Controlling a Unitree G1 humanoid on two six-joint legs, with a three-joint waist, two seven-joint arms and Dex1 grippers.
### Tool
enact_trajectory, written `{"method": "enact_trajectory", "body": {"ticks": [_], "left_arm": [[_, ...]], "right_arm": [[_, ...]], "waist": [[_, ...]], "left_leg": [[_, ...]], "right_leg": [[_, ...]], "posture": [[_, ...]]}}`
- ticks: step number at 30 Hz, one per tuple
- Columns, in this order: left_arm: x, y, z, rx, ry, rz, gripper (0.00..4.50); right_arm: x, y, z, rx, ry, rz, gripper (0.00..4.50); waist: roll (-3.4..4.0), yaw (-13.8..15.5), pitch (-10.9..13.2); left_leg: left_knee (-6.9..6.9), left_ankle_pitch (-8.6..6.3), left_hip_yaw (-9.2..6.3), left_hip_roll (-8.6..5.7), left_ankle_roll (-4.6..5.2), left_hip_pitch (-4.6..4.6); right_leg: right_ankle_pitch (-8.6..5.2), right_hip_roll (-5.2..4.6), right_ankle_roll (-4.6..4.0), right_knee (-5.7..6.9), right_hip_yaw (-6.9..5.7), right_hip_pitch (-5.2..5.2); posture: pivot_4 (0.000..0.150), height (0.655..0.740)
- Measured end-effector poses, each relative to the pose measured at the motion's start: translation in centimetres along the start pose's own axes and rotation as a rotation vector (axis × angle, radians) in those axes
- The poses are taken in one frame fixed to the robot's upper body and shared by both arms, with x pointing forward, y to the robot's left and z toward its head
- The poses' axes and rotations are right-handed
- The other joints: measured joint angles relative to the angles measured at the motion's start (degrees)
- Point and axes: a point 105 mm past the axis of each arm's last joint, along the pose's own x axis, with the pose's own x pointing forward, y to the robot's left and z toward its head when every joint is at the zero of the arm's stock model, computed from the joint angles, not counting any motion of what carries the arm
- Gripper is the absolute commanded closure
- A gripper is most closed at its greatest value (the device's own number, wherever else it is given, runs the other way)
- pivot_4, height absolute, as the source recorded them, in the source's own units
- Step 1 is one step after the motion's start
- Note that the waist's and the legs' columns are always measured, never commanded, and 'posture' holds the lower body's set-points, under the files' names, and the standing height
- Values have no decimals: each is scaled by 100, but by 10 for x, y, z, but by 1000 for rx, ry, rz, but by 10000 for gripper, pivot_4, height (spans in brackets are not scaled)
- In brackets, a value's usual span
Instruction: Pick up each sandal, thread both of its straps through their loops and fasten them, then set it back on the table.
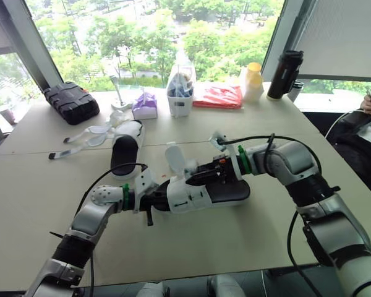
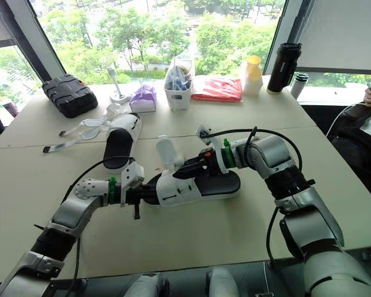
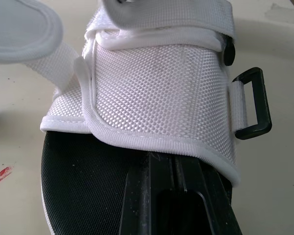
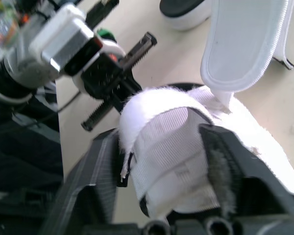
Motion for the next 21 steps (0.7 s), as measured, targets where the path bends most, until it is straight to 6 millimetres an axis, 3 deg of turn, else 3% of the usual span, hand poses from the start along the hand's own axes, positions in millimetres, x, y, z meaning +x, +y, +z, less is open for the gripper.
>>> {"method": "enact_trajectory", "body": {"ticks": [7, 21], "left_arm": [[0, -1, 1, 4, -3, 1, 45000], [0, -1, 1, -5, -2, 2, 45000]], "right_arm": [[4, -38, 7, 106, -44, -181, 2023], [7, -56, 32, 174, -142, -184, 2023]], "waist": [[3, 0, 2], [7, -9, 4]], "left_leg": [[-1, 0, -1, -7, 0, -8], [-1, 0, -1, -9, 0, -6]], "right_leg": [[0, -4, -1, -1, 0, -6], [1, -3, -1, 0, 0, -5]], "posture": [[1500, 7400], [1500, 7400]]}}
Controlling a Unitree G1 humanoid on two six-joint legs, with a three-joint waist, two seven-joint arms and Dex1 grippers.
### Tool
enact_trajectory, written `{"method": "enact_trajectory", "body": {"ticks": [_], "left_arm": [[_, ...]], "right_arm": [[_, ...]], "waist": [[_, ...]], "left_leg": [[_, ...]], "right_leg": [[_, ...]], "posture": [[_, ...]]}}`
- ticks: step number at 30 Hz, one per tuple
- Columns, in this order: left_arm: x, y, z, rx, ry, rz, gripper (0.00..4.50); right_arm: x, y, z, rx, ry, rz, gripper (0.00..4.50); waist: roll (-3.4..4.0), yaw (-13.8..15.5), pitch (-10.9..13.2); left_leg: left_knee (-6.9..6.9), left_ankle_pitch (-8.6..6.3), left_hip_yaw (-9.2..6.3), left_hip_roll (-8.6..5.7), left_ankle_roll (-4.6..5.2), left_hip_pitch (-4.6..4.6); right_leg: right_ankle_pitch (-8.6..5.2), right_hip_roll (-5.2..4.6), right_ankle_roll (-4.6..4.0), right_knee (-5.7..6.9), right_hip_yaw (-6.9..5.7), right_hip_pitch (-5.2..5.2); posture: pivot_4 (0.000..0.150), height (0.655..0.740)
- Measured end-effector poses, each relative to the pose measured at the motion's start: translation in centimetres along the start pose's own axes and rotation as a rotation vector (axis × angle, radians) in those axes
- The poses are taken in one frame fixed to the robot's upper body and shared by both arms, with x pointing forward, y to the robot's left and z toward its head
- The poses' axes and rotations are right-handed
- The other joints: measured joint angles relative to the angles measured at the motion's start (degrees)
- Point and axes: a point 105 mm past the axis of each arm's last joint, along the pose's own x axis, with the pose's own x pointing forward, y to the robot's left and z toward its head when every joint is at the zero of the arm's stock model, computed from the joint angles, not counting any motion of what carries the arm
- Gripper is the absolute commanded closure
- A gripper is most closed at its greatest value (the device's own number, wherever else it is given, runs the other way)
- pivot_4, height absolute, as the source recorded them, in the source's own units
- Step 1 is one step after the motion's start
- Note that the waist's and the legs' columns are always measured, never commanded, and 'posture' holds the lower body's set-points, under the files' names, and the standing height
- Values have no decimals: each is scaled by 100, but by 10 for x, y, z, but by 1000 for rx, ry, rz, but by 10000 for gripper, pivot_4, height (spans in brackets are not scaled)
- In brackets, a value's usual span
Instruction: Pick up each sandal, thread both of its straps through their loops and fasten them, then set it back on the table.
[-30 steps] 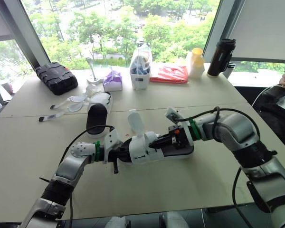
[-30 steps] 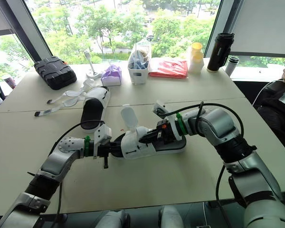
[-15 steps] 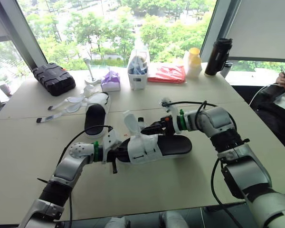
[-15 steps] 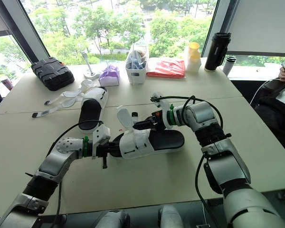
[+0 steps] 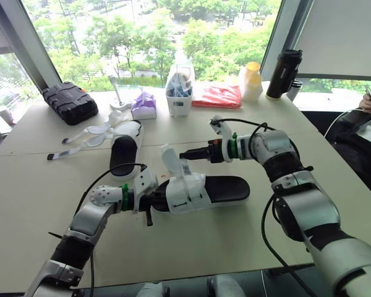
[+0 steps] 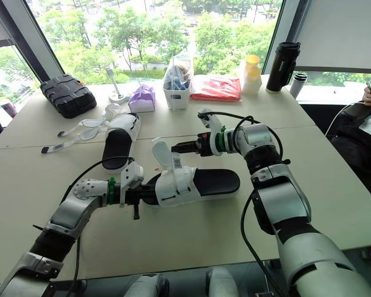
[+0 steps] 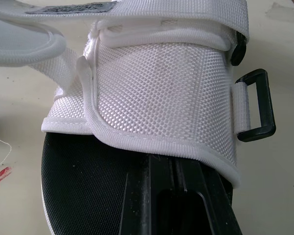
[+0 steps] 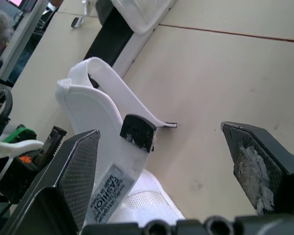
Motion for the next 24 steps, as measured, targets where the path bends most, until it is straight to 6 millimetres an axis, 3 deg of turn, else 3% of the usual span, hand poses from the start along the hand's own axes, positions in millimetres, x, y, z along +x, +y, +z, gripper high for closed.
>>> {"method": "enact_trajectory", "body": {"ticks": [5, 6, 8, 15, 24], "left_arm": [[0, 0, 0, 0, 0, 0, 45000], [0, 0, 0, 0, 0, 0, 45000], [0, 0, 0, 0, 0, 1, 45000], [0, 0, 0, 0, 0, 3, 45000], [0, -1, 0, 0, 0, 6, 45000]], "right_arm": [[11, 4, -7, 10, 20, 44, 2023], [13, 7, -8, 10, 22, 57, 4404], [15, 10, -9, 8, 27, 74, 10282], [19, 13, -7, 4, 10, 92, 44647], [7, 15, 2, -27, -2, 105, 44647]], "waist": [[4, -6, 2], [4, -5, 2], [4, -6, 2], [5, -8, 2], [8, -5, 4]], "left_leg": [[0, 0, 0, 0, 0, 0], [0, 0, 0, 0, 0, 0], [0, 0, 0, 0, 0, 0], [0, 0, -1, 0, 0, 0], [0, 0, -1, 0, 0, 0]], "right_leg": [[0, 1, 0, 1, 0, 0], [0, 1, 0, 1, 0, 0], [0, 0, 0, 1, 0, 0], [0, 0, 0, 1, 0, 0], [0, 0, 0, 1, 0, -1]], "posture": [[1500, 7400], [1500, 7400], [1500, 7400], [1500, 7400], [1500, 7400]]}}
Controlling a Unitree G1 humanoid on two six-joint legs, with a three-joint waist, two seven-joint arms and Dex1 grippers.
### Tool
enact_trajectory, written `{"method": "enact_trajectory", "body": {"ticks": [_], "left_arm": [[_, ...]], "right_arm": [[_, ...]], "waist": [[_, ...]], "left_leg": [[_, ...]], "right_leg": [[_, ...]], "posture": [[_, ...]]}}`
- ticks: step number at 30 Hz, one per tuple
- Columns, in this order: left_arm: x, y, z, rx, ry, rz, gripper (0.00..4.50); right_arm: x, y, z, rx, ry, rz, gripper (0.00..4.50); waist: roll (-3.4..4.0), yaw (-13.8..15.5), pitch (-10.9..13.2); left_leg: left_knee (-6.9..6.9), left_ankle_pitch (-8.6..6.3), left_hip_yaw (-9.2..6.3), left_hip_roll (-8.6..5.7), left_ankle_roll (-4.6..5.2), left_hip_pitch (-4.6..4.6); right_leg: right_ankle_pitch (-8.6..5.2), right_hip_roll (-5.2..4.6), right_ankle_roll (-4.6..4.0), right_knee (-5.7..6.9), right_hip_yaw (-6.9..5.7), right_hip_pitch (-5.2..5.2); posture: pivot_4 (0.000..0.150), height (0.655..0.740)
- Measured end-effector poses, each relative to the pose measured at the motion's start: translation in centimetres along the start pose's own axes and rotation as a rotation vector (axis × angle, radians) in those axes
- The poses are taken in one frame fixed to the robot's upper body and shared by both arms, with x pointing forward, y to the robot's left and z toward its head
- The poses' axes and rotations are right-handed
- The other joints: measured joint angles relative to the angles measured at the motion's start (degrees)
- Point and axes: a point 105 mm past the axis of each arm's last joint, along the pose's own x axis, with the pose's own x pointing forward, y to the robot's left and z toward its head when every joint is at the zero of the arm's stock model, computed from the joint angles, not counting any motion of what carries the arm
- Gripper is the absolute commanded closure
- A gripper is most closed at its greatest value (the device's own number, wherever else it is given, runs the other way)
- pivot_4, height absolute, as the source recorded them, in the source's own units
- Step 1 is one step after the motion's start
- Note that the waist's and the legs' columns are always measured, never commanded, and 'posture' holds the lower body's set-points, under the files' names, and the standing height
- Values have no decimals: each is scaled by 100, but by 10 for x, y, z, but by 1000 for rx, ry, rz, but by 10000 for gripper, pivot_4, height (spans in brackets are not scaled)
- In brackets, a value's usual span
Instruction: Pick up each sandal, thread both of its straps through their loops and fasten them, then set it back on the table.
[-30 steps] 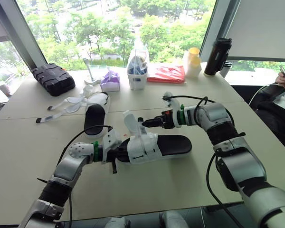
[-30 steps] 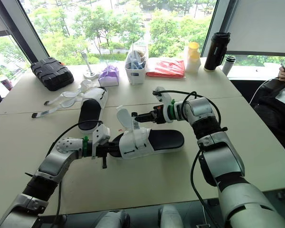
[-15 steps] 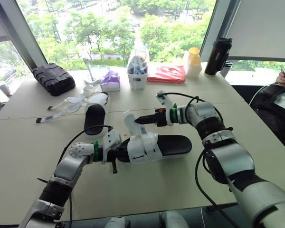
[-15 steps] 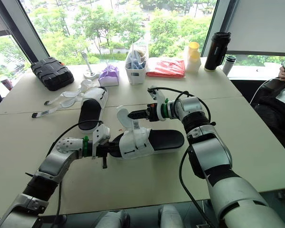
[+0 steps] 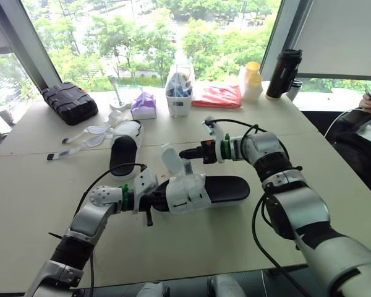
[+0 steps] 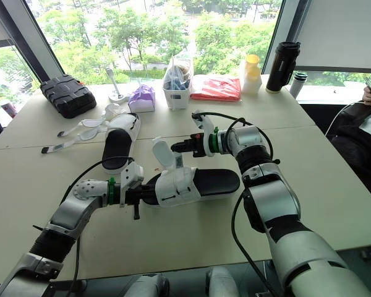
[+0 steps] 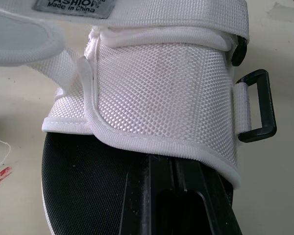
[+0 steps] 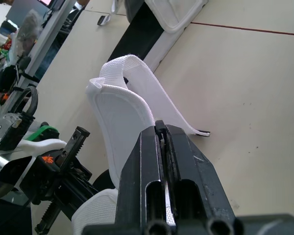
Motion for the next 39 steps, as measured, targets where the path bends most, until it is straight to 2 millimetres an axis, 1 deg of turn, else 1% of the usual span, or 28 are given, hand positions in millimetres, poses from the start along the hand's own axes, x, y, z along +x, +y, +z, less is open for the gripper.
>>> {"method": "enact_trajectory", "body": {"ticks": [3, 7, 8, 10, 12, 15, 19, 24, 27, 31, 35, 39], "left_arm": [[1, -1, 0, -2, 3, -4, 45000], [0, -1, 0, -6, 9, -5, 45000], [0, -2, 0, -4, 10, -8, 45000], [-1, -2, 0, 0, 16, -13, 45000], [1, -4, 1, 4, 17, -23, 45000], [3, -5, 1, 11, 21, -39, 45000], [2, -5, 0, 25, 37, -47, 45000], [3, -5, 0, 42, 43, -57, 45000], [3, -6, 0, 47, 46, -64, 45000], [2, -6, 0, 54, 52, -68, 45000], [1, -6, -1, 58, 58, -68, 45000], [1, -8, -1, 60, 57, -69, 45000]], "right_arm": [[-14, 9, 9, -88, -12, 13, 44647], [-30, 20, 11, -176, -29, 27, 44647], [-35, 28, 13, -203, -44, 49, 44647], [-45, 49, 24, -272, -96, 106, 44647], [-51, 66, 32, -319, -124, 150, 44647], [-53, 74, 35, -340, -147, 183, 44647], [-52, 72, 38, -325, -156, 181, 44647], [-33, 71, 40, -329, -126, 219, 44647], [-25, 68, 39, -335, -109, 240, 44647], [-17, 59, 38, -340, -89, 229, 44647], [-1, 41, 35, -312, -67, 187, 44647], [11, 26, 28, -285, -46, 145, 44647]], "waist": [[2, 4, 1], [3, -9, 1], [7, -3, 3], [13, -17, 7], [12, -22, 6], [12, -34, 7], [14, -45, 8], [14, -50, 8], [14, -47, 8], [15, -49, 8], [16, -64, 7], [16, -88, 7]], "left_leg": [[0, 0, -3, 0, 0, -2], [-2, 0, -3, 0, 0, -1], [-2, 0, -4, 1, 0, -3], [-3, 0, -2, 1, 0, -3], [-3, 0, -3, 3, 1, -2], [-4, -1, -2, 4, 1, -2], [-11, -1, 1, 6, 1, -3], [-17, -1, 2, 7, 1, -1], [-18, -1, 3, 6, 1, -1], [-31, 0, 3, 6, 1, 5], [-38, 0, 3, 6, 0, 10], [-44, 0, 3, 4, -1, 6]], "right_leg": [[0, -1, 0, -1, -1, -1], [0, -1, 1, -1, -1, -1], [-1, -1, 1, -1, -2, -1], [-1, -2, 1, -2, -2, -2], [-1, 1, 1, -2, -2, -2], [-1, 2, 1, -2, -3, -2], [-1, 3, 0, -2, -2, -9], [-1, 4, 0, -2, -1, -10], [-1, 3, 0, -4, -1, -10], [-1, 2, 0, -4, -1, -11], [-1, 3, -1, -2, 0, -11], [0, -1, -2, -4, 0, -17]], "posture": [[1500, 7400], [1500, 7400], [1500, 7400], [1500, 7400], [1500, 7400], [1500, 7400], [1500, 7400], [1500, 7400], [1500, 7400], [1500, 7400], [1500, 7400], [1500, 7400]]}}
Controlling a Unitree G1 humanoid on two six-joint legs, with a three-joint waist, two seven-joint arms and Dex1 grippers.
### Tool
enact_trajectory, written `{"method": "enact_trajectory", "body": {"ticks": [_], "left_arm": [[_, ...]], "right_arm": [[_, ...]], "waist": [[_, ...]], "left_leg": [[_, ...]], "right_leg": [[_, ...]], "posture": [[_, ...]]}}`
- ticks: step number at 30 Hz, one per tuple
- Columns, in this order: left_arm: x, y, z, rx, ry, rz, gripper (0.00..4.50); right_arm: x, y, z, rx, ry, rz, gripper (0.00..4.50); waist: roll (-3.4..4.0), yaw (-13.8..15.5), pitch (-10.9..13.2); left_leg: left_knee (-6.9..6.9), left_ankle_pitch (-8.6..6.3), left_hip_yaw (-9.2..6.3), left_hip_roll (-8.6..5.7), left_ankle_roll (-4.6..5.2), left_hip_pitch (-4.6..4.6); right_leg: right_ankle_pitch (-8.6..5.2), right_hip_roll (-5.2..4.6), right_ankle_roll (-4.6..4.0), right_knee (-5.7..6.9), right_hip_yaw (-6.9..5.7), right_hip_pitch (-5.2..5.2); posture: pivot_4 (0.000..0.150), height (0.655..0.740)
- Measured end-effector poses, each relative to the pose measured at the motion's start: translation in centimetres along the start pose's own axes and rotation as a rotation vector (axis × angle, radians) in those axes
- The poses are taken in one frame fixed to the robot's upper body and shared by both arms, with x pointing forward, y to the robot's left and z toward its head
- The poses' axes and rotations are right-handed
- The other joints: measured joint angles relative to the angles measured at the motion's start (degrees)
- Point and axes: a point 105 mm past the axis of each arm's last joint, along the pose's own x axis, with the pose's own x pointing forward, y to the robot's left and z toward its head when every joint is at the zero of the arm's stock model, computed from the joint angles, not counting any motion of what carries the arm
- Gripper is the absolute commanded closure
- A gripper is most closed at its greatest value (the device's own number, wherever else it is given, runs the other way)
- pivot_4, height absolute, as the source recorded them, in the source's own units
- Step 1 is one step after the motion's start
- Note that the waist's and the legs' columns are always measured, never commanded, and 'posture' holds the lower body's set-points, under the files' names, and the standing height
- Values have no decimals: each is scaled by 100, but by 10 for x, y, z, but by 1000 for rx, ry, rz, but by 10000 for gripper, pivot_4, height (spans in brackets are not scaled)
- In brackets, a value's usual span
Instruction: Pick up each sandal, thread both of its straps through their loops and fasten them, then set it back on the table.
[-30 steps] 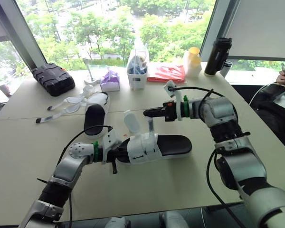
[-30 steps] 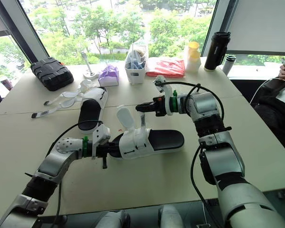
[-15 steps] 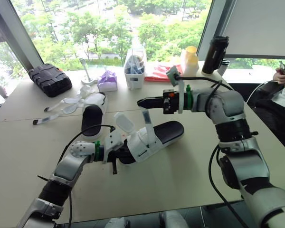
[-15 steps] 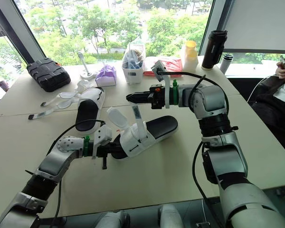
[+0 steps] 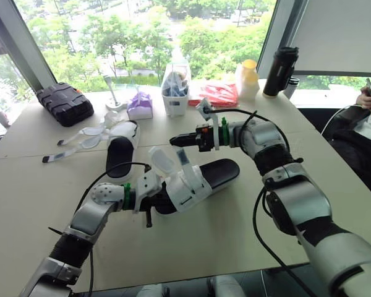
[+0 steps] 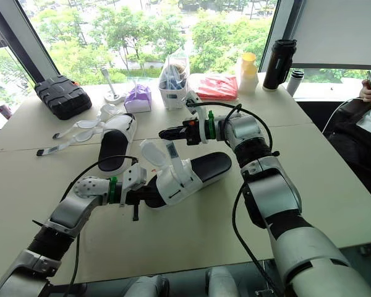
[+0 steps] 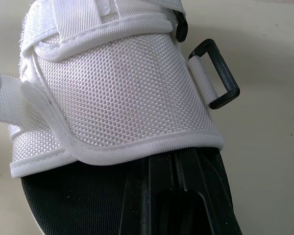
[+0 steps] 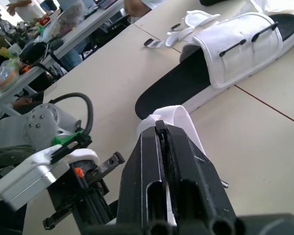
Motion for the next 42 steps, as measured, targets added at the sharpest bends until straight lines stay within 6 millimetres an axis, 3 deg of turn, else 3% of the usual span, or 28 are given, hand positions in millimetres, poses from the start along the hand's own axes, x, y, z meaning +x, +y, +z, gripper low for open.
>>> {"method": "enact_trajectory", "body": {"ticks": [9, 19, 22, 26, 35, 42], "left_arm": [[-3, 0, -1, 5, 11, 4, 45000], [-3, 0, -1, 3, 11, 12, 45000], [-3, -1, -2, 2, 11, 13, 45000], [-3, -2, 0, 7, 7, 9, 45000], [-2, -1, -1, 2, 7, 7, 45000], [-2, 2, 0, 1, 6, 13, 45000]], "right_arm": [[10, -20, -19, 11, 42, -111, 44647], [11, -33, -57, -83, 213, -187, 44647], [11, -33, -65, -114, 258, -182, 34387], [7, -38, -67, -227, 301, -202, 15431], [8, -37, -67, -480, 317, -192, 15431], [-6, -36, -73, -452, 296, -195, 15431]], "waist": [[1, -74, -1], [7, -83, -6], [11, -84, -10], [16, -82, -14], [20, -82, -28], [21, -71, -41]], "left_leg": [[-5, 0, 0, -2, -1, 2], [-5, 1, 0, -3, -1, 4], [-5, 1, 0, -4, -1, 5], [-9, 1, 0, -5, -1, 4], [-11, 1, 0, -7, -1, 14], [-11, 1, -2, -7, -1, 12]], "right_leg": [[0, -3, 0, 2, 3, -2], [0, -2, 0, 2, 4, 0], [0, -2, 0, 2, 4, 1], [0, -3, 0, -3, 4, 1], [-1, -2, 0, -4, 6, 9], [-1, -3, -1, -5, 6, 10]], "posture": [[1500, 7400], [1500, 7400], [1500, 7400], [1500, 7400], [1500, 7400], [1500, 7400]]}}
